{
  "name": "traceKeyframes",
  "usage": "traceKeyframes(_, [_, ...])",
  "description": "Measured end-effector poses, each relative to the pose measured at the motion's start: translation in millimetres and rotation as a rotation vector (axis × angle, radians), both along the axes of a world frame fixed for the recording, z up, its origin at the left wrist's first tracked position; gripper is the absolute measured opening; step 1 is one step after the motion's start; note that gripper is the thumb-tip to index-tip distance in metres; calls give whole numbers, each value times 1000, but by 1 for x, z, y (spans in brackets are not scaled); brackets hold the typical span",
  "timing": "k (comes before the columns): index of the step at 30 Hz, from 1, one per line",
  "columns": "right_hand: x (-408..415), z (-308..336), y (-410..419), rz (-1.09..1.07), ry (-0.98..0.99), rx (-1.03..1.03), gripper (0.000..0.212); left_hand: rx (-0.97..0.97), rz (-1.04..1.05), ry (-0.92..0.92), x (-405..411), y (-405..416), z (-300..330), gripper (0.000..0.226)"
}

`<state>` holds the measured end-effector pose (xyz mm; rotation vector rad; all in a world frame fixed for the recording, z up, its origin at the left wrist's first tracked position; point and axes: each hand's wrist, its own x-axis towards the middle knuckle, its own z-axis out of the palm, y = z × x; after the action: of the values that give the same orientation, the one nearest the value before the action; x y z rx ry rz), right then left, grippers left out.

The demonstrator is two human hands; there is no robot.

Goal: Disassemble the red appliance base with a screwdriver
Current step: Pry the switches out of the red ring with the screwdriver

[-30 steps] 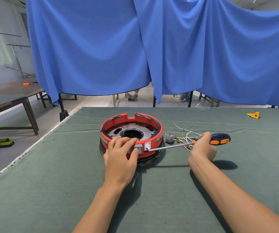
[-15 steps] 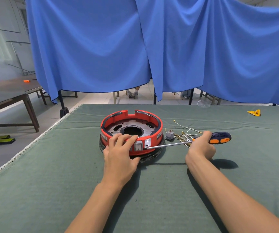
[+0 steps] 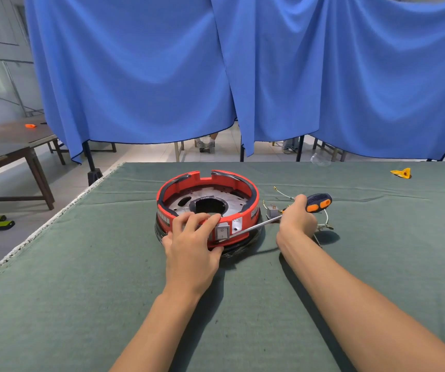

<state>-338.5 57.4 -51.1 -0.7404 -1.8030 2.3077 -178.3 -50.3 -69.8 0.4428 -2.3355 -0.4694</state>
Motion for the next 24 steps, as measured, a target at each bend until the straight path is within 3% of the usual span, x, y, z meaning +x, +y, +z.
traceKeyframes(13, [5, 3, 10, 30, -19, 6, 32, -7, 3, -42, 1, 1, 3, 63])
traceKeyframes(24, [26, 18, 26, -7, 102, -34, 30, -4, 28, -41, -3, 3, 2, 61])
